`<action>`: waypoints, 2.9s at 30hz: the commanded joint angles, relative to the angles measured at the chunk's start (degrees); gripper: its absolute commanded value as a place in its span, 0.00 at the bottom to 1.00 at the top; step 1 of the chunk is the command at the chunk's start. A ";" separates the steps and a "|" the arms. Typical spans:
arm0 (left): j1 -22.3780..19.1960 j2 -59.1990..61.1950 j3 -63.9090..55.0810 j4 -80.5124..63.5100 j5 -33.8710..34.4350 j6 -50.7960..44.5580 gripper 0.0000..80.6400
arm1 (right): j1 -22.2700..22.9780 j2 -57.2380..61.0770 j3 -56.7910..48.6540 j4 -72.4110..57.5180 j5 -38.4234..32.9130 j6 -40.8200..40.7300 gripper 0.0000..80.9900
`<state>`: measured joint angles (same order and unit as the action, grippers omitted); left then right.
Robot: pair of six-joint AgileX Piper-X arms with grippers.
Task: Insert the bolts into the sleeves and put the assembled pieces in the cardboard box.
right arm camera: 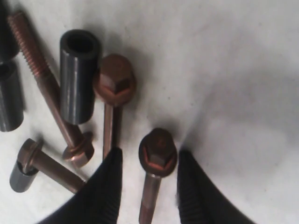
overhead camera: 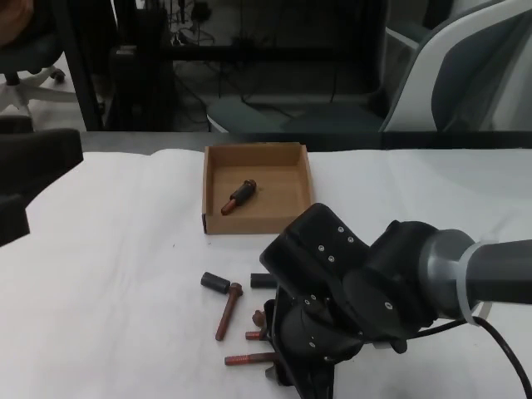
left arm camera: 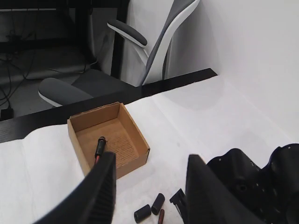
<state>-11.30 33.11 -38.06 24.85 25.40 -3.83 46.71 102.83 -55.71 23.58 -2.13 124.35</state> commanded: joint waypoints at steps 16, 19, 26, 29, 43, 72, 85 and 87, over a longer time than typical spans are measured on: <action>-0.23 -0.25 -0.49 -0.73 -0.99 0.42 0.59 | 0.63 1.20 0.75 2.75 0.22 2.10 0.01; -0.23 -0.25 -0.49 -0.73 -0.99 0.42 0.59 | 0.63 0.65 0.75 2.75 1.06 -1.77 0.01; -0.23 -0.25 -0.49 -0.73 -0.75 0.42 0.59 | 0.14 -3.61 0.75 2.75 6.68 -8.01 0.01; -0.23 -0.25 -0.49 -0.73 -0.03 0.42 0.59 | -0.35 -6.56 0.75 2.75 7.69 -14.81 0.01; -0.23 5.99 -0.49 7.50 3.45 3.47 0.59 | -0.37 -21.68 0.85 3.23 13.57 -48.91 0.01; -8.28 40.34 -11.20 18.31 -7.01 63.00 0.59 | -9.78 -46.72 2.72 19.56 7.26 -100.37 0.01; -8.28 51.97 -13.39 8.69 -5.84 78.16 0.59 | -17.38 -49.39 3.61 20.78 -4.93 -109.08 0.01; -8.28 54.60 -15.17 8.78 -5.84 79.60 0.59 | -17.38 -49.39 3.61 20.78 -5.18 -109.08 0.01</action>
<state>-19.36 85.53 -50.93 35.58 18.10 70.25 29.58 54.12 -51.92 44.51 -5.64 16.26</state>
